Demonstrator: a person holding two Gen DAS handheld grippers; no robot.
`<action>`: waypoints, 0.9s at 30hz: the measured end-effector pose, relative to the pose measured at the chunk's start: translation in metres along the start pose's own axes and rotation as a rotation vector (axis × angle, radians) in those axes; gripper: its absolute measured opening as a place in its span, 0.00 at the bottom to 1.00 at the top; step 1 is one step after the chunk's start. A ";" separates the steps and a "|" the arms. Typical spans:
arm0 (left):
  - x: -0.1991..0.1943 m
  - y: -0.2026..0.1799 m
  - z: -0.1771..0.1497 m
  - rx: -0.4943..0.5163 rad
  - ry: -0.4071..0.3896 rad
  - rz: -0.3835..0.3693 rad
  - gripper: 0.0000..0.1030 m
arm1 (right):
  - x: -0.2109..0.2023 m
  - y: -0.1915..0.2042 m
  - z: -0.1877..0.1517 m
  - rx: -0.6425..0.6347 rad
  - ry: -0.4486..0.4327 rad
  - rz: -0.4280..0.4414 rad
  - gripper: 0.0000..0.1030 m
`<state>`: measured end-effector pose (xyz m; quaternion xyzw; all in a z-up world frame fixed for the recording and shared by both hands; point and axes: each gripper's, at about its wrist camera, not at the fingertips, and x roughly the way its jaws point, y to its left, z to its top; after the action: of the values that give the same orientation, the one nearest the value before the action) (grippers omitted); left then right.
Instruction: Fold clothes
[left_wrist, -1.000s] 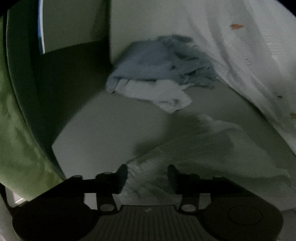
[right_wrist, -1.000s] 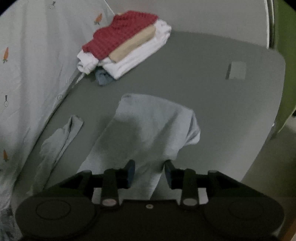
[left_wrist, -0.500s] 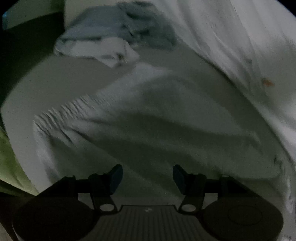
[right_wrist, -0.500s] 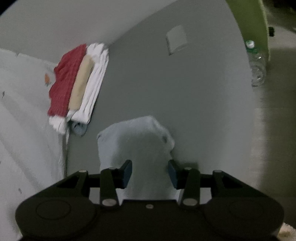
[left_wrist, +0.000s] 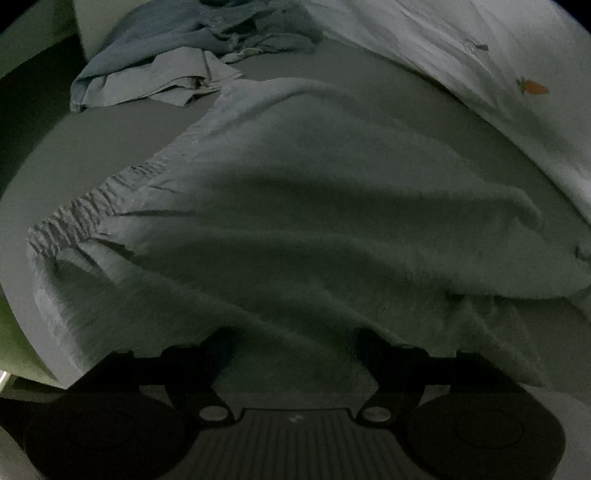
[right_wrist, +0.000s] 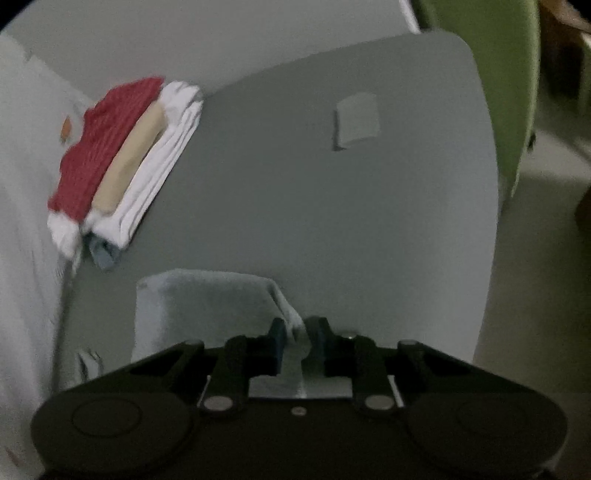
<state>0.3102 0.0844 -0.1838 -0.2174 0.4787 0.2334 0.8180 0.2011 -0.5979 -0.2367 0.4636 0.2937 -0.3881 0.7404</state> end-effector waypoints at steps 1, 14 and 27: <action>0.001 -0.001 0.000 0.009 0.001 0.001 0.79 | 0.000 0.001 0.000 -0.026 -0.002 -0.007 0.19; 0.014 -0.022 -0.002 0.106 0.032 0.040 0.98 | -0.040 0.016 0.020 -0.143 -0.173 0.147 0.03; 0.015 -0.022 0.001 0.100 0.060 0.047 1.00 | -0.029 0.015 0.006 -0.471 -0.132 -0.170 0.25</action>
<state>0.3308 0.0700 -0.1937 -0.1717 0.5190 0.2219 0.8074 0.1988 -0.5909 -0.2039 0.2256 0.3650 -0.3994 0.8102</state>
